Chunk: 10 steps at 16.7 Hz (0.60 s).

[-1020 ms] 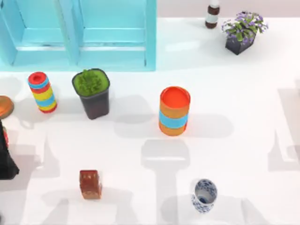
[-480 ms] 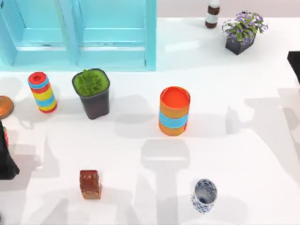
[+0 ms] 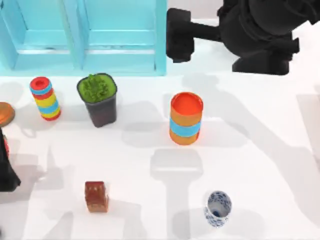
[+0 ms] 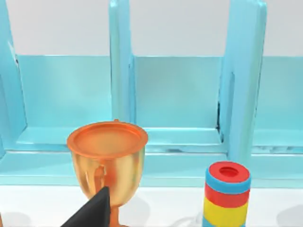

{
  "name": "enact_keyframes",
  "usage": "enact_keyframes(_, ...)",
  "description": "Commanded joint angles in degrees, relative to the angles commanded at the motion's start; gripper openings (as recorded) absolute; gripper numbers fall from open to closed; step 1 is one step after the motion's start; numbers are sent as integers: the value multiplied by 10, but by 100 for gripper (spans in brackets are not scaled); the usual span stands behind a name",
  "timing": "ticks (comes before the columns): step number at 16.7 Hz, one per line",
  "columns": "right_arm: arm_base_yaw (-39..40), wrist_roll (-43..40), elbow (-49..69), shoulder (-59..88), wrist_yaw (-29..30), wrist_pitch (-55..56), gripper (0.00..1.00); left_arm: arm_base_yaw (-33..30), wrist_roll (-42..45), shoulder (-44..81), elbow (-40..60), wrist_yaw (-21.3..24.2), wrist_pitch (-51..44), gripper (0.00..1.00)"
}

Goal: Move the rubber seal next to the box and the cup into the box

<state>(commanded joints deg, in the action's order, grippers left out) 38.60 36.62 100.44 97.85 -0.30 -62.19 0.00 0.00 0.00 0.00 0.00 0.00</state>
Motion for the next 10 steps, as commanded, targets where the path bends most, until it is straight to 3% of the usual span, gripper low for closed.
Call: enact_keyframes(10,180,203,517,477,6,-296,100,0,0,0,0,0,0,100)
